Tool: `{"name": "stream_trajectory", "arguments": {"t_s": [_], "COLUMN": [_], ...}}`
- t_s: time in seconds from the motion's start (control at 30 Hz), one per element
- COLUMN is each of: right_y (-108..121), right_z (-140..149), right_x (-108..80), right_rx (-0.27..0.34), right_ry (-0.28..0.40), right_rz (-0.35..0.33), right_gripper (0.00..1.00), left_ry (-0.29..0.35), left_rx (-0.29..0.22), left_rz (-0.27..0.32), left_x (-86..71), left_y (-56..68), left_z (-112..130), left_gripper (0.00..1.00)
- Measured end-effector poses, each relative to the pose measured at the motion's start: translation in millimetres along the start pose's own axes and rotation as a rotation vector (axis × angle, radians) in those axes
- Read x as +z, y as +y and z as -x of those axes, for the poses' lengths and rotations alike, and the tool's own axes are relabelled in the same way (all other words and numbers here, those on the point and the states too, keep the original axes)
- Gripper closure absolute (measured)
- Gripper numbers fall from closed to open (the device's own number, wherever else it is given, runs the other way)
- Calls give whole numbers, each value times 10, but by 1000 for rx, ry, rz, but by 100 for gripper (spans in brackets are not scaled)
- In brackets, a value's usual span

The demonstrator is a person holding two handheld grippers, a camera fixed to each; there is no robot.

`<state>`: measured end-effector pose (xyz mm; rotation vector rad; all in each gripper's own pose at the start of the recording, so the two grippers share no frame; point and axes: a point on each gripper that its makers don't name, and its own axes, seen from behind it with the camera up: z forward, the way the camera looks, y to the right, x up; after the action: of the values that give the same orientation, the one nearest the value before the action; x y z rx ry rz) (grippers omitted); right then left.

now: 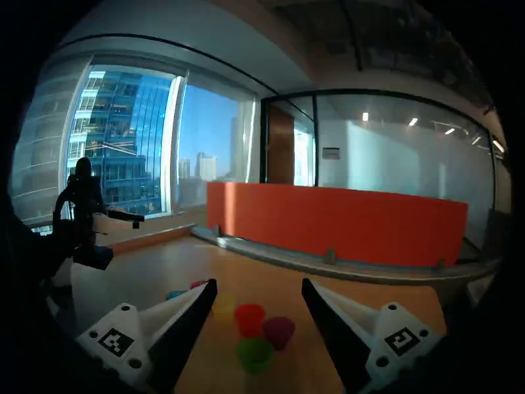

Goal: Pour water

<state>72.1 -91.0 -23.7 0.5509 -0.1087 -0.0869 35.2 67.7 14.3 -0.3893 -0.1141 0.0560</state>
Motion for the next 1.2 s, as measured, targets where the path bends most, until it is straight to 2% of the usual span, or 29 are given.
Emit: {"name": "stream_trajectory", "arguments": {"t_s": [0.3,0.6,1.2], "right_y": [-90,-150,-136], "right_z": [390,785,1473], "right_x": [34,81,268], "right_rx": [-30,-32,-40], "right_ry": [-106,-195,-321], "right_rz": [-52,-83,-91], "right_gripper": [0,0,0], "left_ry": [-75,-145,-300], "left_rx": [25,15,61], "left_rz": [45,71,111], "left_x": [40,90,230], "left_y": [66,57,108], "left_z": [313,683,1495], "left_gripper": [9,8,8]}}
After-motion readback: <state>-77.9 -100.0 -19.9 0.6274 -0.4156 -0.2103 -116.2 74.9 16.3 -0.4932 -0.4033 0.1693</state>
